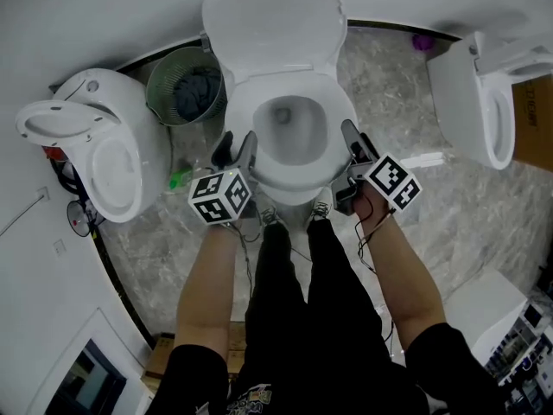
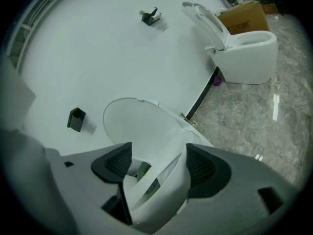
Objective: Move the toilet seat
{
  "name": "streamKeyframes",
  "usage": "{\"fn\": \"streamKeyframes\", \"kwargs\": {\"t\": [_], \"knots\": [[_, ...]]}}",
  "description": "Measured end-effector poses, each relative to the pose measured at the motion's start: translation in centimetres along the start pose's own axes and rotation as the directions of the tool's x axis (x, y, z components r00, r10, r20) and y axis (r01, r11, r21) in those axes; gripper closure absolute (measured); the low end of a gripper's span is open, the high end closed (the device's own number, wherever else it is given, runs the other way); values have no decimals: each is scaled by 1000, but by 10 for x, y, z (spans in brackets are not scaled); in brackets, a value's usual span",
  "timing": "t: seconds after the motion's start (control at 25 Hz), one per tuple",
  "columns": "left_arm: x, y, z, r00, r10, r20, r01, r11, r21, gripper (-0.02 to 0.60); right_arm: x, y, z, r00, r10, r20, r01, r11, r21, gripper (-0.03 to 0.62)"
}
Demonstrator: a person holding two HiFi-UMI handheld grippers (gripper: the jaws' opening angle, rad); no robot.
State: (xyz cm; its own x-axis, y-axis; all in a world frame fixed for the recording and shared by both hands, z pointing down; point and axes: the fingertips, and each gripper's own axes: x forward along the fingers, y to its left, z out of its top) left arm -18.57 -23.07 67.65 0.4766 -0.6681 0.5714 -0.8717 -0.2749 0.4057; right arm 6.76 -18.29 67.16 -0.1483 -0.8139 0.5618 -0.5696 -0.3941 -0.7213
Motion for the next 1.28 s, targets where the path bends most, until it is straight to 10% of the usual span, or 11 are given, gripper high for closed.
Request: {"fn": "streamKeyframes", "kwargs": {"t": [0.12, 0.28, 0.4, 0.68, 1.08, 1.28], "knots": [[-16, -20, 36, 996, -52, 78, 41, 991, 128, 359, 3, 11, 9, 1000, 9, 20, -10, 1000, 11, 247], [-52, -55, 57, 974, -163, 157, 121, 961, 248, 340, 13, 39, 14, 999, 17, -32, -23, 976, -217, 338], [-71, -76, 42, 969, -198, 147, 151, 947, 284, 325, 15, 50, 31, 999, 32, 36, -26, 989, -144, 358], [-64, -94, 31, 975, -147, 169, 60, 898, 436, 294, 26, 87, 58, 991, 123, 54, -108, 969, -222, 310], [-35, -102, 55, 986, -61, 158, -15, 898, 439, 293, 21, 95, 64, 977, 214, 15, -205, 950, -237, 331], [-34, -103, 58, 990, 3, 138, -51, 936, 349, 293, -4, 123, 64, 940, 334, -66, -327, 833, -446, 332]]}}
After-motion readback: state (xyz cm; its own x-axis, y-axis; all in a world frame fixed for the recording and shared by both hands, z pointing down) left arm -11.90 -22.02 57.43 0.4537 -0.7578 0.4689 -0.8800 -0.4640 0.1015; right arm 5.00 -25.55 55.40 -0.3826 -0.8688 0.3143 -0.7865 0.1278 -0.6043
